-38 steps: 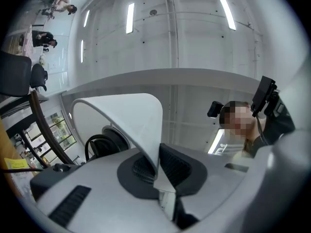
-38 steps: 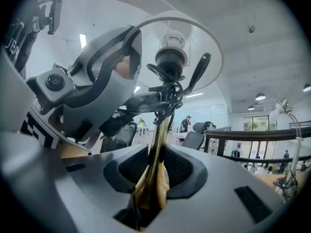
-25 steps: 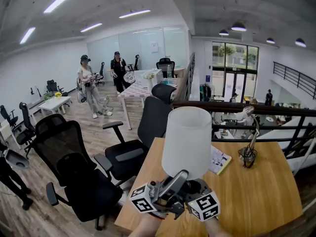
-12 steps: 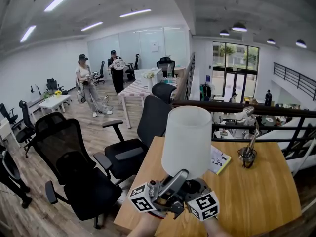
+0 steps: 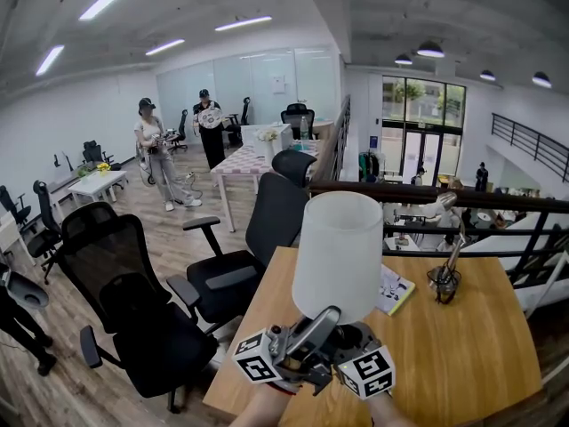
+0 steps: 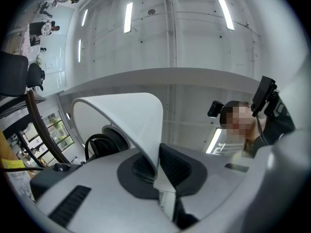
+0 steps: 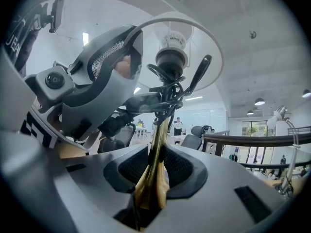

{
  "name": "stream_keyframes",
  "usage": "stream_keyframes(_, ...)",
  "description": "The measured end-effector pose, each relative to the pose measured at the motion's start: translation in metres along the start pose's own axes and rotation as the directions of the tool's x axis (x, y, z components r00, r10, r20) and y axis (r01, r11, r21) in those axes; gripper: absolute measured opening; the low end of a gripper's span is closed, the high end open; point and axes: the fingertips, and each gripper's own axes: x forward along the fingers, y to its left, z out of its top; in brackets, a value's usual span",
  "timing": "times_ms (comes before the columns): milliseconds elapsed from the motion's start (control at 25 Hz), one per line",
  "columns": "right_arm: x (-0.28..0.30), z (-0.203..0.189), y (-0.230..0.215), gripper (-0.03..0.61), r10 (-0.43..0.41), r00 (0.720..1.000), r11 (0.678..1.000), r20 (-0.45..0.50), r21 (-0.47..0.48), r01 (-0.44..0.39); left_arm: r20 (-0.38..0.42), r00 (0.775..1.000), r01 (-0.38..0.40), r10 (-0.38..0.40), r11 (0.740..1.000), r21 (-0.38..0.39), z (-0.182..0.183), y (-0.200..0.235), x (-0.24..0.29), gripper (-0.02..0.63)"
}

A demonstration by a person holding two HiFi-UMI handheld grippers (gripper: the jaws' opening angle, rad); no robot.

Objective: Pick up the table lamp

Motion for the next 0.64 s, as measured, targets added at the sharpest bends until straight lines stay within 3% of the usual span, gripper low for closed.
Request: stream_keyframes(640,0.0027,0.0002,-0.0057,0.110,-0.009,1.000,1.000,0.016,0.002,0.009,-0.009,1.000,0.003,-0.003,1.000,0.001,-0.0017,0.0043,0.0028,0.014)
